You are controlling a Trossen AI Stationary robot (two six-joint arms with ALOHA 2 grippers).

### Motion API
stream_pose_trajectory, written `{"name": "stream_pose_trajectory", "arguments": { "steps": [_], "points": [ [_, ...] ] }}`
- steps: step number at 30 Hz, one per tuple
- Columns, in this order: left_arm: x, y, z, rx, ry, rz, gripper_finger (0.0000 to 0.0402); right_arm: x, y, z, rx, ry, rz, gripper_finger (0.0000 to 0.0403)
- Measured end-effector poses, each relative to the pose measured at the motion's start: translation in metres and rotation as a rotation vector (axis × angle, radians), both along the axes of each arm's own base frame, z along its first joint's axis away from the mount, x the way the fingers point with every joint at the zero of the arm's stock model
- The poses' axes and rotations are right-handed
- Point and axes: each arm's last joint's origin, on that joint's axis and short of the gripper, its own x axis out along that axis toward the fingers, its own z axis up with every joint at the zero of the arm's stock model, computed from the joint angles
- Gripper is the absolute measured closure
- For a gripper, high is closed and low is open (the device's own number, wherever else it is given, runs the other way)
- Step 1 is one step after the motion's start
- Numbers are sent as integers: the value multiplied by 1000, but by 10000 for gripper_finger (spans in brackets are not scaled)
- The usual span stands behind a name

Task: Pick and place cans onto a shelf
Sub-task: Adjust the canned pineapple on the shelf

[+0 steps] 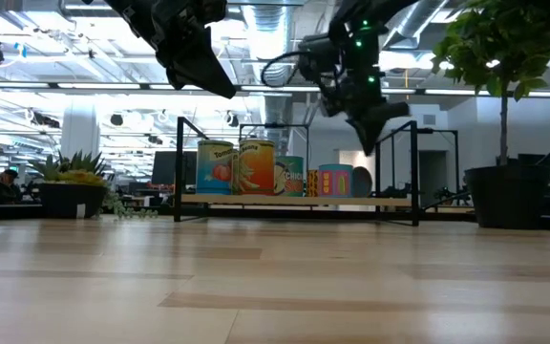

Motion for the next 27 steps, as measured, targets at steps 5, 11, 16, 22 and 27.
{"name": "stream_pose_trajectory", "arguments": {
  "steps": [5, 11, 16, 22, 27],
  "points": [
    [0, 0, 0, 0, 0, 0, 387, 4, -21, 12, -71, -121, -44, 388],
    [0, 0, 0, -1, 4, 0, 387, -3, -36, 11, -6, -166, -83, 394],
    [0, 0, 0, 0, 5, 0, 387, -3, -37, 10, 40, -191, -81, 392],
    [0, 0, 0, 0, 5, 0, 387, -1, -37, 1, 75, -181, -103, 393],
    [0, 0, 0, -1, 6, 0, 387, 0, -36, -4, 86, -156, -123, 392]
  ]
}}
